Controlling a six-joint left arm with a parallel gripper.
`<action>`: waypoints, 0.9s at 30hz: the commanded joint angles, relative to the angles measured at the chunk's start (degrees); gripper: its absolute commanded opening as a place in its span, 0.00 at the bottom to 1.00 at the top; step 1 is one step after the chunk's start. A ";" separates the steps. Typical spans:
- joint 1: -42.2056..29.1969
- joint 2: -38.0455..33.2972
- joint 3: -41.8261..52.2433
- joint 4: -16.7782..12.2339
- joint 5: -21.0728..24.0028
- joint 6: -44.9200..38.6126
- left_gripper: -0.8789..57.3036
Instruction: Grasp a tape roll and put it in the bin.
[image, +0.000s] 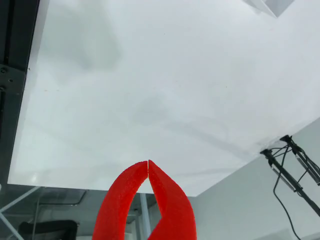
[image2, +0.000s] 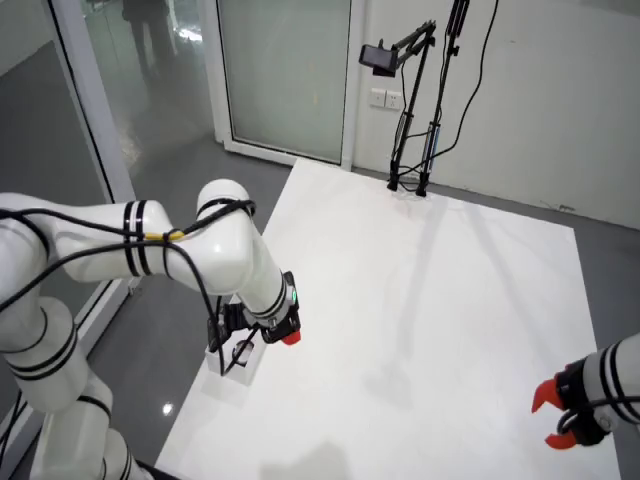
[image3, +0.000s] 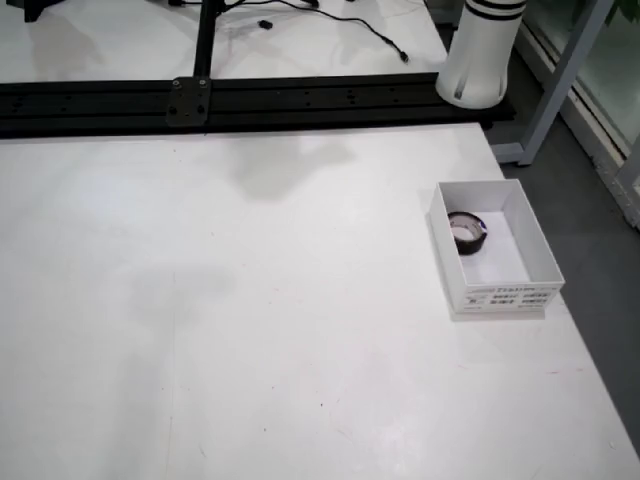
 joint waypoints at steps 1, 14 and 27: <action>-0.08 0.00 0.00 0.01 -0.01 0.00 0.01; 0.45 0.00 0.00 0.01 -0.01 0.00 0.01; 0.27 0.00 0.00 0.01 -0.01 0.00 0.01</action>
